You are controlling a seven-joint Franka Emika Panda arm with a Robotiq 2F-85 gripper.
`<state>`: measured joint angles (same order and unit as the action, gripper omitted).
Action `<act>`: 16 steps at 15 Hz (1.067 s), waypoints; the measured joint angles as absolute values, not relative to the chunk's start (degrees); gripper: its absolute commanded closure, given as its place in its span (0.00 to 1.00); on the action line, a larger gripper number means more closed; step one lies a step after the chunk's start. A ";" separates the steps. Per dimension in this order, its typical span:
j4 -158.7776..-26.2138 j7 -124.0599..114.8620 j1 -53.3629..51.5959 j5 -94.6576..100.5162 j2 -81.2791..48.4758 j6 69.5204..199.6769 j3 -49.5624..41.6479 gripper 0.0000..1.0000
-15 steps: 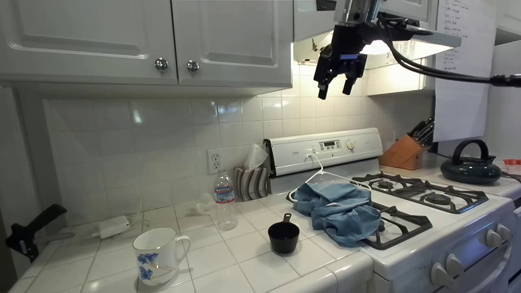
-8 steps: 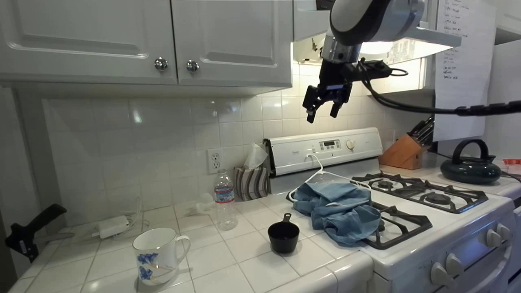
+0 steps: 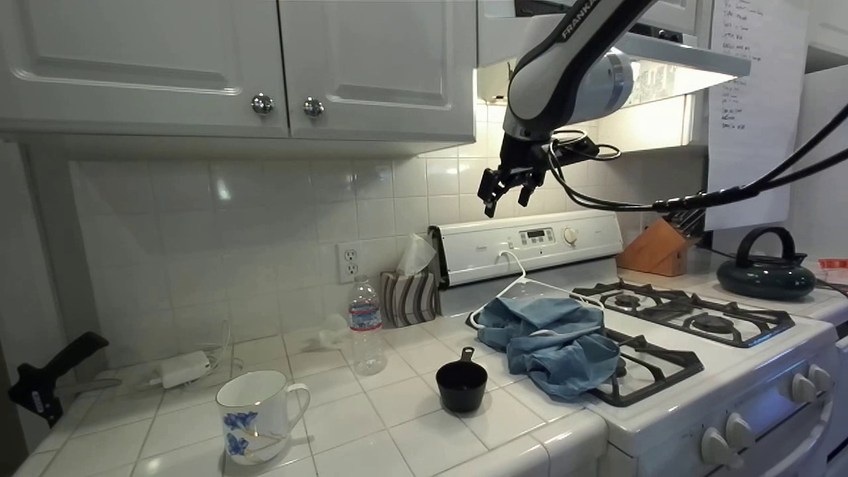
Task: Remove one paper towel from the tissue box
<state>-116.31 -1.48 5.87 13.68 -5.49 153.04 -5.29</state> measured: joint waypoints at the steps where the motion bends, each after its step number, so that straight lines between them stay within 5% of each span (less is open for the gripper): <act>1: -114.24 -1.48 5.81 14.16 -7.20 153.01 -5.45 0.00; 16: -98.78 -7.89 -1.64 18.88 -27.01 146.67 -8.71 0.00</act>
